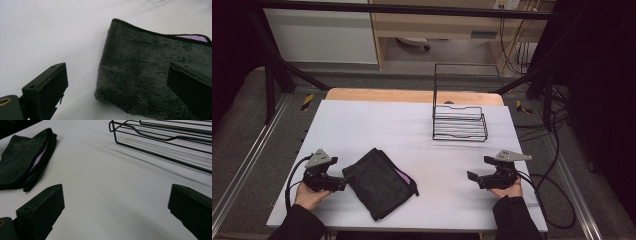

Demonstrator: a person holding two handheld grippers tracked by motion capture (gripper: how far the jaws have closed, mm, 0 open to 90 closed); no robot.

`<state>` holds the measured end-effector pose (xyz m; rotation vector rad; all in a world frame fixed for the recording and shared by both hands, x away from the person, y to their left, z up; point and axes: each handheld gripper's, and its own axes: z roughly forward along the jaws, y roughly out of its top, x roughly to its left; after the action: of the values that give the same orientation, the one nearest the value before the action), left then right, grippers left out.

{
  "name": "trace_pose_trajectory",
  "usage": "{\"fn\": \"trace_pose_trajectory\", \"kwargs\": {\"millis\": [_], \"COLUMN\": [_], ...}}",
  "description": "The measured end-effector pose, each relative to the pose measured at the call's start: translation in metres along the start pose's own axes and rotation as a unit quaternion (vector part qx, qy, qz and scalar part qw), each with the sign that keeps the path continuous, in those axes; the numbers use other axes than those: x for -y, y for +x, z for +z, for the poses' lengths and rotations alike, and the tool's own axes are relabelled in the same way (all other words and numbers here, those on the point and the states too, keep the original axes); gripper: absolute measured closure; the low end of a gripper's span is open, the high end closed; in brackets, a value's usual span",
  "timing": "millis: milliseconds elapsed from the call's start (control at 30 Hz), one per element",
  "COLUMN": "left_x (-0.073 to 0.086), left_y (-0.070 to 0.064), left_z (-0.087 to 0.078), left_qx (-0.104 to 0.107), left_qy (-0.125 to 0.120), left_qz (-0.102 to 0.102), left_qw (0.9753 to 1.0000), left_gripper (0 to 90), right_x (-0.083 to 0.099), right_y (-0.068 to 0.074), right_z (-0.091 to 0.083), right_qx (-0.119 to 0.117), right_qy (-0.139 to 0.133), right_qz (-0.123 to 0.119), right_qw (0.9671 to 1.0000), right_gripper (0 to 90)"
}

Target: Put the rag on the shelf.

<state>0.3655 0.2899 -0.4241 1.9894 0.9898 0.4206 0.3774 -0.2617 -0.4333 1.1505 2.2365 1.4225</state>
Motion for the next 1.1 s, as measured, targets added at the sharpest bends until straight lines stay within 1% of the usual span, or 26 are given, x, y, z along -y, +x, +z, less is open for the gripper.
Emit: {"fn": "trace_pose_trajectory", "kwargs": {"millis": [367, 433, 633, 833, 867, 1067, 1100], "left_x": [0.000, 0.001, 0.001, 0.002, 0.002, 0.002, 0.002], "left_y": [0.000, 0.000, 0.002, 0.002, 0.002, 0.002, 0.002], "left_z": [0.000, -0.001, -0.002, -0.001, -0.001, -0.001, -0.001], "left_qx": [-0.001, 0.000, -0.004, -0.005, -0.005, -0.005, -0.005], "left_qy": [0.000, -0.001, -0.002, -0.001, -0.001, -0.001, 0.000], "left_qz": [0.001, 0.001, -0.001, -0.003, -0.003, -0.005, -0.005], "left_qw": [1.0000, 1.0000, 1.0000, 1.0000, 1.0000, 1.0000, 1.0000], "left_gripper": [3.2, 3.2, 3.2, 3.2, 3.2, 3.3, 3.2], "right_x": [-0.002, -0.003, -0.006, -0.011, -0.012, -0.016, -0.016], "right_y": [0.003, 0.006, 0.013, 0.026, 0.028, 0.042, 0.042], "right_z": [0.002, 0.004, 0.009, 0.019, 0.021, 0.032, 0.032], "right_qx": [0.002, 0.004, -0.004, -0.018, -0.019, -0.026, -0.026], "right_qy": [0.003, 0.006, 0.010, 0.017, 0.018, 0.028, 0.028], "right_qz": [-0.001, -0.005, -0.010, -0.017, -0.015, -0.024, -0.024], "right_qw": [1.0000, 1.0000, 0.9999, 0.9996, 0.9995, 0.9990, 0.9990], "right_gripper": [1.3, 1.3, 1.4, 2.7, 2.9, 4.0, 4.0]}}
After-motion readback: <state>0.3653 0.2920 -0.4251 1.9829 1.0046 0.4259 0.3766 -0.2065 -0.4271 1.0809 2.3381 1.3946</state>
